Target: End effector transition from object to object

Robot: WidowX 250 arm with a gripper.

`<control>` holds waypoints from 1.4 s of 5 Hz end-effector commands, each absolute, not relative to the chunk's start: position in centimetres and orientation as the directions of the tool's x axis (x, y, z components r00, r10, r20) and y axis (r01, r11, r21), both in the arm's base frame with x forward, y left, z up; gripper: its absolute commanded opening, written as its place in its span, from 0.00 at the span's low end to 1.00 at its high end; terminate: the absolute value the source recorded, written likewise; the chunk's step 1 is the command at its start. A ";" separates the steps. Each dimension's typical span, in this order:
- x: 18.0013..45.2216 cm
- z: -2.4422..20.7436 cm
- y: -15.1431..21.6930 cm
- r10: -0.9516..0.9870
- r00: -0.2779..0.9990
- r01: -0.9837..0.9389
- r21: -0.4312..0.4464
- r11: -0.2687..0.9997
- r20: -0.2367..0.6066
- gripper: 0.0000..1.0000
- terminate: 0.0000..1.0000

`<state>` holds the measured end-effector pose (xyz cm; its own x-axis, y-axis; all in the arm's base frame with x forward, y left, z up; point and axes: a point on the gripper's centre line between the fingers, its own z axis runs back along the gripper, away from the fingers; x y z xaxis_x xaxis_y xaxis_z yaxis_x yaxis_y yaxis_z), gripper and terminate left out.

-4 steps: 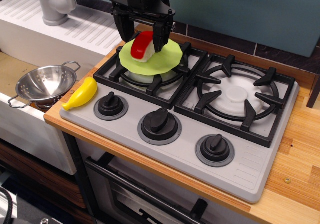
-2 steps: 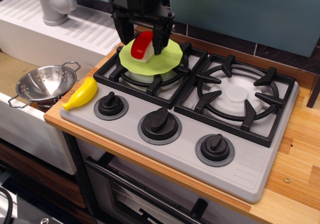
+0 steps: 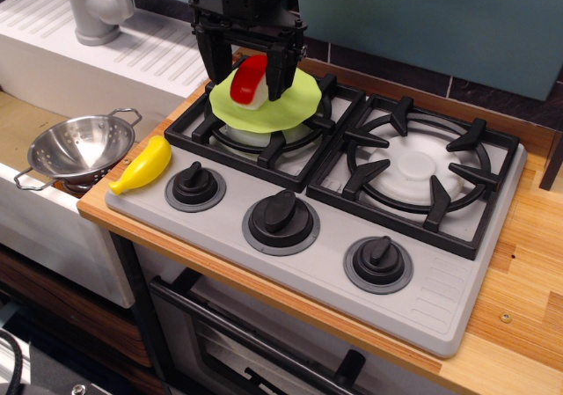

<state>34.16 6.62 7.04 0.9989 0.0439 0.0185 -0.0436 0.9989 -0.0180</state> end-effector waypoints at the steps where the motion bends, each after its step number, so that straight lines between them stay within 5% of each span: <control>1: 33.4 10.8 8.5 0.028 0.994 -0.028 -0.003 1.000 0.102 1.00 0.00; 4: 30.3 9.6 12.9 -0.030 0.991 0.026 0.032 0.999 0.127 1.00 0.00; 7: 28.6 8.3 12.4 -0.006 0.989 0.004 0.017 1.000 0.150 1.00 0.00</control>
<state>28.05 11.81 6.32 0.9957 -0.0025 0.0929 0.0037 0.9999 -0.0133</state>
